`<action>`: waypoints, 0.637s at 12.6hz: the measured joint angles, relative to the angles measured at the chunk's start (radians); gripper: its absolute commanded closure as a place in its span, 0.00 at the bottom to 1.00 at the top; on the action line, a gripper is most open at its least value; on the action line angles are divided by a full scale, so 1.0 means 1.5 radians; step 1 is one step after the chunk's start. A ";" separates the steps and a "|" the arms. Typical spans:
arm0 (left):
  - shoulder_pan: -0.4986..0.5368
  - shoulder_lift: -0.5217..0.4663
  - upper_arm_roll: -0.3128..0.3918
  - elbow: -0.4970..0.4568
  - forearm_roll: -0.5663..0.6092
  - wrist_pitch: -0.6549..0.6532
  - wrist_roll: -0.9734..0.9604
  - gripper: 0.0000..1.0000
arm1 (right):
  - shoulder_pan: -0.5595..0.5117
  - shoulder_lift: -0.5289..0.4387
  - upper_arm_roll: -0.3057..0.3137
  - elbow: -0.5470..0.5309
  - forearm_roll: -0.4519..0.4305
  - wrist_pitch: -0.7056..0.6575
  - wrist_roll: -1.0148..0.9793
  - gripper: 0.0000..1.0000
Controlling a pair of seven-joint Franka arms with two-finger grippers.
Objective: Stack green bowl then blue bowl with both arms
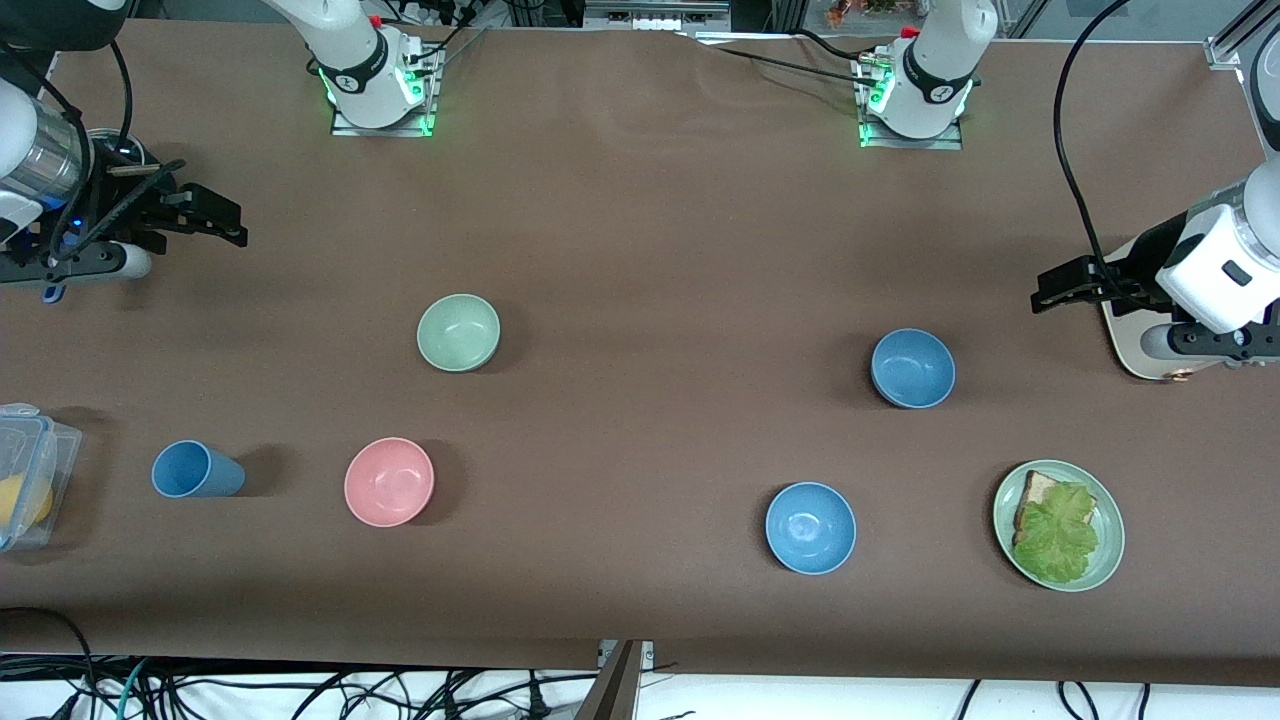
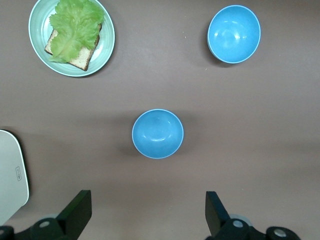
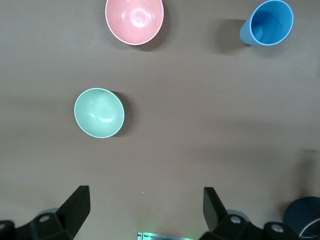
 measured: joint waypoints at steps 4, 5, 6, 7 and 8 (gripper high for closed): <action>0.000 0.000 0.000 0.000 0.000 0.000 0.000 0.00 | 0.000 0.000 0.000 -0.002 0.000 0.003 0.000 0.00; 0.000 0.000 0.000 0.000 0.000 0.000 0.000 0.00 | 0.000 0.000 0.000 -0.003 0.000 0.005 0.000 0.00; 0.000 0.000 -0.001 0.000 0.000 0.000 0.000 0.00 | 0.000 0.000 0.000 -0.004 0.000 0.007 0.000 0.00; 0.000 0.000 -0.001 0.000 0.000 0.000 0.000 0.00 | 0.000 0.000 0.000 -0.006 0.000 0.009 0.000 0.00; 0.000 0.000 -0.001 0.000 0.000 0.000 0.000 0.00 | 0.000 0.000 0.000 -0.007 0.000 0.010 0.000 0.00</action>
